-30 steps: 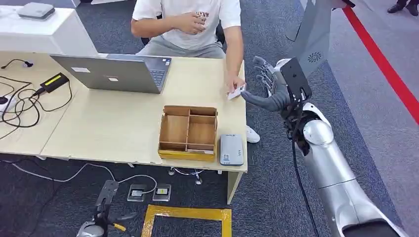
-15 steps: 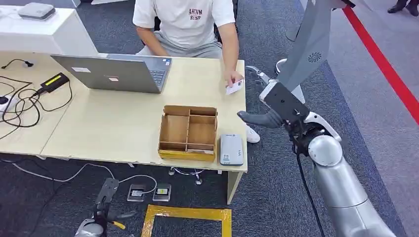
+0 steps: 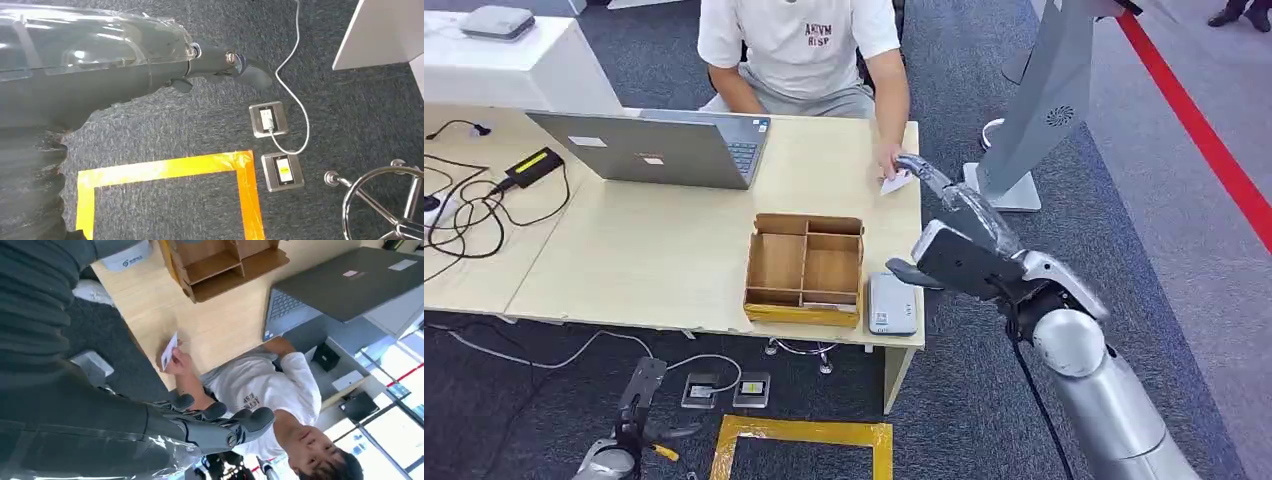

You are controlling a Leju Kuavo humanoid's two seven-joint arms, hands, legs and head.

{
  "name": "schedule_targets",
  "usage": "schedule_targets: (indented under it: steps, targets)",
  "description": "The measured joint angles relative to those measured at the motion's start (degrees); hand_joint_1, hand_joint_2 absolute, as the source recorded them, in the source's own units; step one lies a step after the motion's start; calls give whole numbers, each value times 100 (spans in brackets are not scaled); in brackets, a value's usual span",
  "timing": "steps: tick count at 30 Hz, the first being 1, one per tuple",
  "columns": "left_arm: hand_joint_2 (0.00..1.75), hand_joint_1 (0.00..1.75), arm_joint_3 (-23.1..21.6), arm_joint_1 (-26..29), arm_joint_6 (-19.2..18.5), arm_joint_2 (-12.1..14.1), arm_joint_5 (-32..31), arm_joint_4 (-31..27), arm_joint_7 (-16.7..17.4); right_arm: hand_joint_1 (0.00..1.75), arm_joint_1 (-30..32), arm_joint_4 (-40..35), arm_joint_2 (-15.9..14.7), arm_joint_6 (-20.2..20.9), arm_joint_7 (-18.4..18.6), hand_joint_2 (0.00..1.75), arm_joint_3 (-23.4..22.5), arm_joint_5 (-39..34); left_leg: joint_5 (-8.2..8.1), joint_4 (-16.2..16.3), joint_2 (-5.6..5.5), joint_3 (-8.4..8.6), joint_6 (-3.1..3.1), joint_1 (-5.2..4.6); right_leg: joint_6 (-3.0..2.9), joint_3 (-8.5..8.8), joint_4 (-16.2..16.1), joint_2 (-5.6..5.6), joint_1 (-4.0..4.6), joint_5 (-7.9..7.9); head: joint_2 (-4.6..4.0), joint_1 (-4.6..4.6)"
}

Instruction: Pass the card to the sensor for recognition and then transmit it.

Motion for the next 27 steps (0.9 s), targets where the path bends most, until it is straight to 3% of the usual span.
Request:
schedule_targets:
  steps: [7,18,27]
  targets:
    - [175,0,2,7,7,-2,22,0,-7,0,289,-48,22,-201,-55,175,271,405,0,-1,-1,-2,0,0,0,0,0,-1,0,0,0,0]
    - [175,0,24,41,7,-2,42,4,-11,0,737,-276,57,-70,83,175,496,1059,0,-1,-1,-3,0,0,-1,0,0,-1,0,-1,0,0]
    - [175,0,39,43,37,-7,-79,7,-11,0,851,-175,66,-535,153,175,564,1723,0,-1,-2,-4,0,0,-1,0,0,-1,0,-1,0,0]
